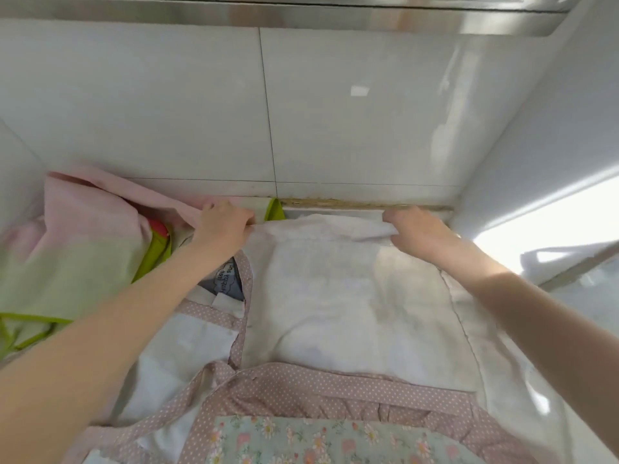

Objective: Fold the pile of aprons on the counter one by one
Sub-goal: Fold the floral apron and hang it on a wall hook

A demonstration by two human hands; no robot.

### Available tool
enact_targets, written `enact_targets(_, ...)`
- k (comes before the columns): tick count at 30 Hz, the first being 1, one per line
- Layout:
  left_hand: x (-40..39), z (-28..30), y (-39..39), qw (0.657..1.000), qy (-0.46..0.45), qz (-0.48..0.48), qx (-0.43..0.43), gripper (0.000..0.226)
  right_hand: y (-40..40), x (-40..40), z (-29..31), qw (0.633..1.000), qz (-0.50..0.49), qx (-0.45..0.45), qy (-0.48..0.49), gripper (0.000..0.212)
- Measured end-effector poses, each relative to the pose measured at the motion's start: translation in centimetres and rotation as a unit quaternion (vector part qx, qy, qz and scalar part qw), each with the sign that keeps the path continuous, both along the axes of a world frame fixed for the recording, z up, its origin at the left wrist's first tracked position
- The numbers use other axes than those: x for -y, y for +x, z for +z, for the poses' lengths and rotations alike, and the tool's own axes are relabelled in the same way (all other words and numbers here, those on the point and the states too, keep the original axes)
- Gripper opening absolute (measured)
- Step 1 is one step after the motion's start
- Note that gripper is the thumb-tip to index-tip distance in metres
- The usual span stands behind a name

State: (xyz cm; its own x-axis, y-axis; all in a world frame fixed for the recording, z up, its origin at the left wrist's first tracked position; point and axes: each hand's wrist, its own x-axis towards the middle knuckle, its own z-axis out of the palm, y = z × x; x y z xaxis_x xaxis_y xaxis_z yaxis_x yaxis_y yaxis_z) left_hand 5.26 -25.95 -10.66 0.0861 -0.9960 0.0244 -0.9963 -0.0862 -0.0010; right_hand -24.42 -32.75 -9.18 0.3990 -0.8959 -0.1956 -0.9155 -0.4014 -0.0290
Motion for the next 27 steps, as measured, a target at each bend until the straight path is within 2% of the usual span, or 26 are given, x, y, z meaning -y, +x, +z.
enact_targets(3,-4.6,1.2,-0.6,0.991,0.054,-0.121,-0.028,0.013,-1.8,-4.8,2.0,0.99,0.09,-0.059,0.09,0.007)
enact_targets(5,-8.7,0.2,-1.8,0.967,0.12,-0.222,0.026,0.015,-2.3,-8.6,1.0,0.974,0.124,-0.099,0.159,0.026)
enact_targets(7,-11.9,-1.7,-3.0,0.934,0.167,-0.295,0.11,0.019,-2.7,-11.9,-1.4,0.966,0.128,-0.122,0.191,0.031)
enact_targets(9,-13.9,-3.5,-4.3,0.911,0.218,-0.307,0.172,0.026,-2.9,-14.3,-4.2,0.963,0.125,-0.141,0.19,0.017)
enact_targets(12,-15.2,-5.7,-5.3,0.905,0.273,-0.284,0.162,0.034,-2.5,-17.1,-7.0,0.962,0.12,-0.18,0.169,0.022)
enact_targets(14,-15.1,-5.9,-4.9,0.917,0.308,-0.252,0.035,0.028,-2.7,-18.3,-8.1,0.959,0.109,-0.169,0.198,0.018)
enact_targets(16,-14.2,-4.8,-3.8,0.903,0.341,-0.19,-0.179,0.021,-2.8,-17.9,-7.9,0.949,0.074,-0.153,0.265,0.006)
enact_targets(18,-12.7,-3.3,-2.4,0.891,0.261,-0.143,-0.344,0.012,-2.6,-16.7,-6.4,0.944,0.03,-0.097,0.315,0.016)
enact_targets(19,-11.7,-2.8,-1.7,0.899,0.204,-0.127,-0.365,0.007,-2.4,-15.7,-5.6,0.95,0.009,-0.055,0.307,0.025)
enact_targets(21,-9.7,-2.6,-0.7,0.94,0.143,-0.132,-0.282,0.015,-1.8,-13.6,-4.6,0.974,-0.021,0.041,0.22,0.027)
enact_targets(22,-9.0,-2.9,-0.5,0.953,0.159,-0.145,-0.211,0.024,-1.4,-12.6,-4.6,0.983,-0.019,0.064,0.17,0.025)
enact_targets(23,-8.6,-3.1,-0.7,0.956,0.206,-0.149,-0.148,0.03,-0.7,-12.0,-4.6,0.987,-0.015,0.06,0.147,0.029)
enact_targets(25,-8.2,-3.4,-1.4,0.941,0.293,-0.148,-0.083,0.034,0.7,-11.2,-5.1,0.987,0.005,-0.012,0.162,0.043)
enact_targets(27,-8.2,-3.4,-1.5,0.926,0.335,-0.157,-0.074,0.03,1.7,-11.2,-5.9,0.983,0.023,-0.068,0.17,0.033)
